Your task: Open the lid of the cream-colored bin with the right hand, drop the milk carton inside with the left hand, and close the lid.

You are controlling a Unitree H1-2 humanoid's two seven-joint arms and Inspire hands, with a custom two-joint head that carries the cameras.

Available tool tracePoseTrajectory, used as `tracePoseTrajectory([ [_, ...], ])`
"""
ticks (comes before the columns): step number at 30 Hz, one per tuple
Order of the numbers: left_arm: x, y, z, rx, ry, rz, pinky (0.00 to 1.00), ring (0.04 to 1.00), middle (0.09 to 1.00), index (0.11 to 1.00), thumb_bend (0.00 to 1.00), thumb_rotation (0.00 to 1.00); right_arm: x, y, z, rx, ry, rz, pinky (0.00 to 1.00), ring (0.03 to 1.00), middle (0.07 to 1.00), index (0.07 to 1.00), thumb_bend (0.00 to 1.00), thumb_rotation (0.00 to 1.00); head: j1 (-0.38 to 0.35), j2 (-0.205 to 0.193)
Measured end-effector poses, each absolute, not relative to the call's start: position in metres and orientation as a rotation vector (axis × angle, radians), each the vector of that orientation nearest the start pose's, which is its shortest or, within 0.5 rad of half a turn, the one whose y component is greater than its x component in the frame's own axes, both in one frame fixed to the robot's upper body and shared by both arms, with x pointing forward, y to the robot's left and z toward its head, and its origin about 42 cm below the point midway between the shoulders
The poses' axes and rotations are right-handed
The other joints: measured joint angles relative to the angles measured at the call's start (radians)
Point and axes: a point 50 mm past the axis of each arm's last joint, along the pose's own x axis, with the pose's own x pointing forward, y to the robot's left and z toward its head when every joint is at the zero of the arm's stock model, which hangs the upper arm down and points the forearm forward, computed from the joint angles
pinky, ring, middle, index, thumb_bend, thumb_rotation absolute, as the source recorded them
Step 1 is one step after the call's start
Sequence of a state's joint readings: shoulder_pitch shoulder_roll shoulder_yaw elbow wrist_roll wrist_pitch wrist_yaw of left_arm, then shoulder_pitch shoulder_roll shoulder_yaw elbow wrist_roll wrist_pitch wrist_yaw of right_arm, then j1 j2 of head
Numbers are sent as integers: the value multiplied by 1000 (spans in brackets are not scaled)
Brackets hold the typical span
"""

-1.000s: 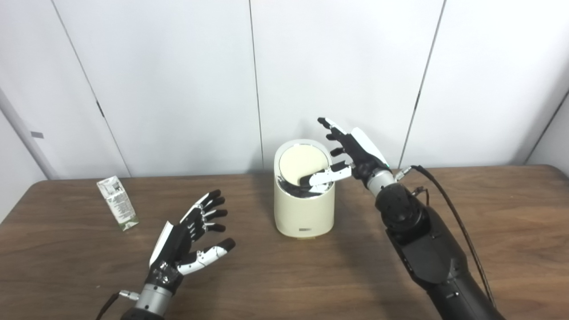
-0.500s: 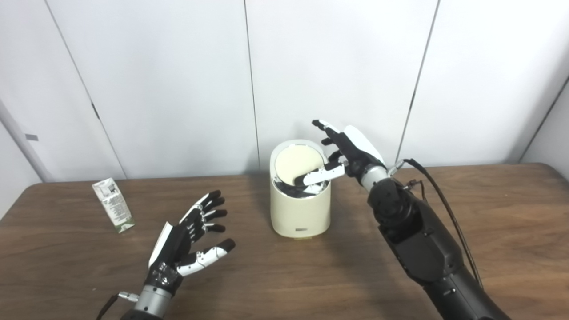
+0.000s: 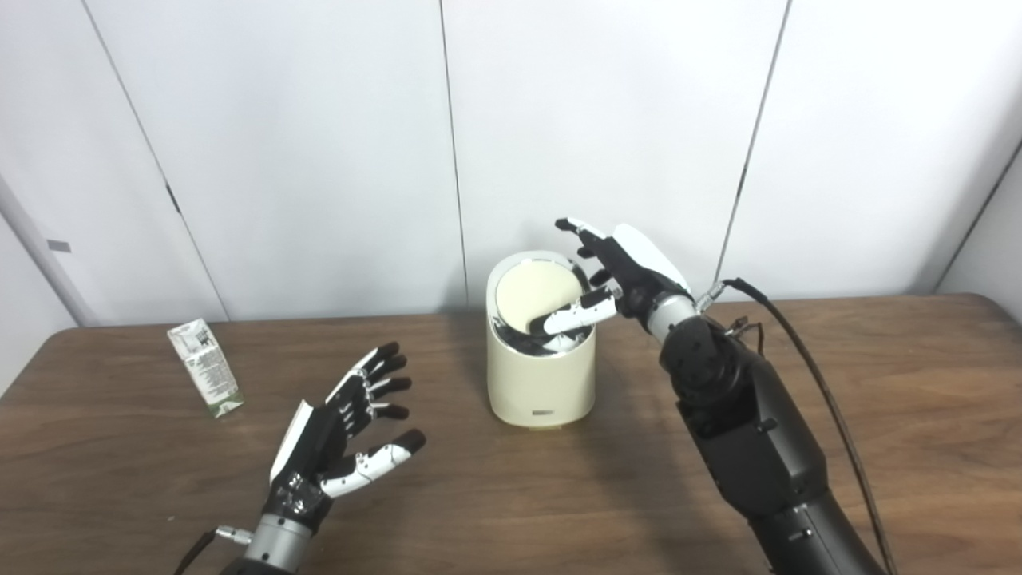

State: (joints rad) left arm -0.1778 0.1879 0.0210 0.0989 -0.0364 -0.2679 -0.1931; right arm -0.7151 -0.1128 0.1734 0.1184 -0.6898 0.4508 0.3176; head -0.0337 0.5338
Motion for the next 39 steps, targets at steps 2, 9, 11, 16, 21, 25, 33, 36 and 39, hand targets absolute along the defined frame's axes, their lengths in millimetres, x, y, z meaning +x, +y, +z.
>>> tracePoseTrajectory([
  [2, 338, 257, 145, 181, -331, -213, 686, 824, 894, 946, 737, 325, 460, -149, 291, -841, -90, 202, 693, 891, 956, 924, 776, 194, 0, 0],
  [9, 338, 258, 145, 178, -330, -212, 688, 827, 895, 946, 737, 316, 445, -174, 282, -675, -110, 233, 629, 824, 912, 957, 693, 195, -2, 2],
  [11, 338, 257, 145, 178, -329, -213, 688, 827, 894, 947, 733, 316, 438, -188, 277, -627, -126, 213, 615, 817, 904, 957, 686, 212, -3, -2],
  [16, 338, 257, 145, 177, -328, -216, 687, 829, 897, 947, 736, 319, 420, -215, 265, -533, -199, 175, 655, 843, 897, 942, 697, 248, -2, 3],
  [21, 338, 257, 144, 171, -313, -218, 695, 831, 900, 947, 741, 324, 403, -228, 254, -476, -248, 180, 666, 856, 912, 934, 682, 220, -3, 5],
  [25, 338, 257, 144, 172, -311, -225, 689, 834, 901, 947, 738, 316, 386, -243, 236, -434, -231, 182, 694, 849, 914, 929, 736, 247, -5, 9],
  [33, 338, 258, 145, 175, -312, -225, 685, 833, 902, 947, 726, 302, 357, -266, 201, -434, -242, 179, 761, 868, 931, 947, 779, 262, -6, 9],
  [36, 338, 258, 145, 174, -311, -226, 689, 829, 901, 948, 738, 307, 352, -269, 188, -449, -228, 152, 760, 868, 936, 942, 791, 268, 0, 8],
  [39, 338, 258, 145, 174, -311, -225, 688, 828, 899, 947, 744, 308, 349, -269, 180, -468, -232, 136, 762, 868, 938, 938, 802, 293, 3, 5],
])
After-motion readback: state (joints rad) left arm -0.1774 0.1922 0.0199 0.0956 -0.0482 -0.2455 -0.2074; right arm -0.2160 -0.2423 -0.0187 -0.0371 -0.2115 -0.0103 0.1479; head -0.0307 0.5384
